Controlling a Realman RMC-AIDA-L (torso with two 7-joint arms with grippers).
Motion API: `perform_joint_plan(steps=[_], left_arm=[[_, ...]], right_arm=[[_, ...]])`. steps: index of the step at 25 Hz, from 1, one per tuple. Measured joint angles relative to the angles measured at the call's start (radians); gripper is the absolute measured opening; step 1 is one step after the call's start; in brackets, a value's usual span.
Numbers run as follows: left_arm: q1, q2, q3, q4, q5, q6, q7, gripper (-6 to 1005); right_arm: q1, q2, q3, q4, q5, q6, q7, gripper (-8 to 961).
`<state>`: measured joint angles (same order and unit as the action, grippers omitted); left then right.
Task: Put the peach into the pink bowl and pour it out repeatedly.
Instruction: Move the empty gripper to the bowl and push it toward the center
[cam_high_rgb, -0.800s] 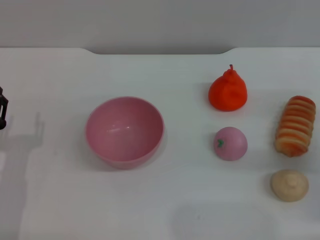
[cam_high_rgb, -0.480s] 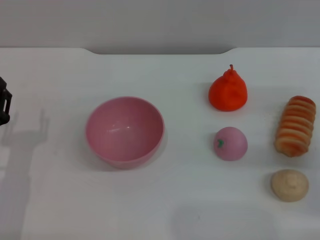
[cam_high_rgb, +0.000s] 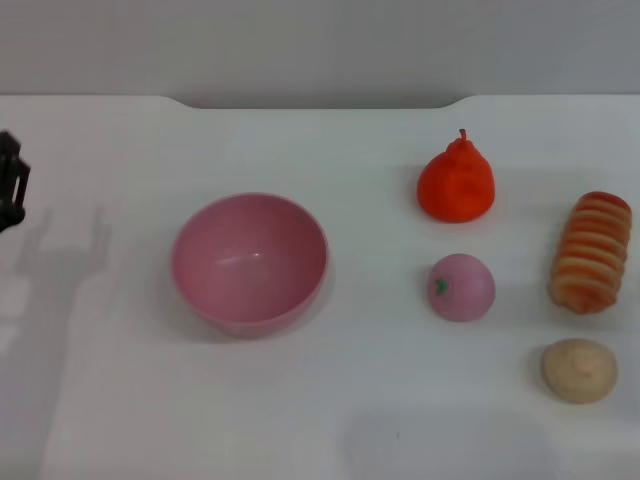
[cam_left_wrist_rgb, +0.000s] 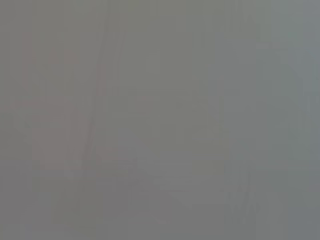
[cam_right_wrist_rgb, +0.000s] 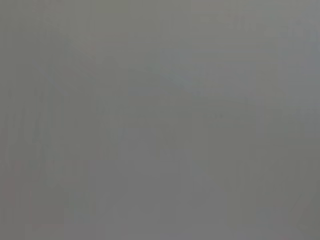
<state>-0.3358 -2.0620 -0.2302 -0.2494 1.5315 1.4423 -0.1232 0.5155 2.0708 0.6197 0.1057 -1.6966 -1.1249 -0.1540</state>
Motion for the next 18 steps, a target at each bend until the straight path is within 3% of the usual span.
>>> perform_joint_plan(steps=[2, 5, 6, 10, 12, 18], left_arm=[[-0.034, 0.002, 0.034, 0.064, 0.048, 0.044, -0.154, 605], [-0.055, 0.002, 0.063, 0.108, 0.074, 0.071, -0.24, 600], [-0.087, 0.002, 0.113, 0.172, 0.093, 0.096, -0.363, 599], [-0.13, 0.002, 0.196, 0.266, 0.101, 0.114, -0.546, 598], [-0.17, 0.002, 0.277, 0.361, 0.101, 0.119, -0.736, 599], [-0.225, 0.003, 0.374, 0.501, 0.099, 0.112, -0.978, 602]], right_arm=[[0.004, 0.0, 0.0, 0.0, 0.0, 0.004, 0.0, 576], [0.007, 0.0, 0.0, 0.0, 0.0, 0.007, 0.0, 576], [0.007, 0.0, 0.0, 0.0, 0.0, 0.009, 0.0, 575], [0.008, 0.0, -0.001, 0.0, 0.0, 0.018, 0.003, 575], [0.008, 0.0, -0.001, 0.0, 0.0, 0.021, 0.003, 575], [0.01, 0.0, -0.002, 0.0, 0.0, 0.022, 0.004, 574]])
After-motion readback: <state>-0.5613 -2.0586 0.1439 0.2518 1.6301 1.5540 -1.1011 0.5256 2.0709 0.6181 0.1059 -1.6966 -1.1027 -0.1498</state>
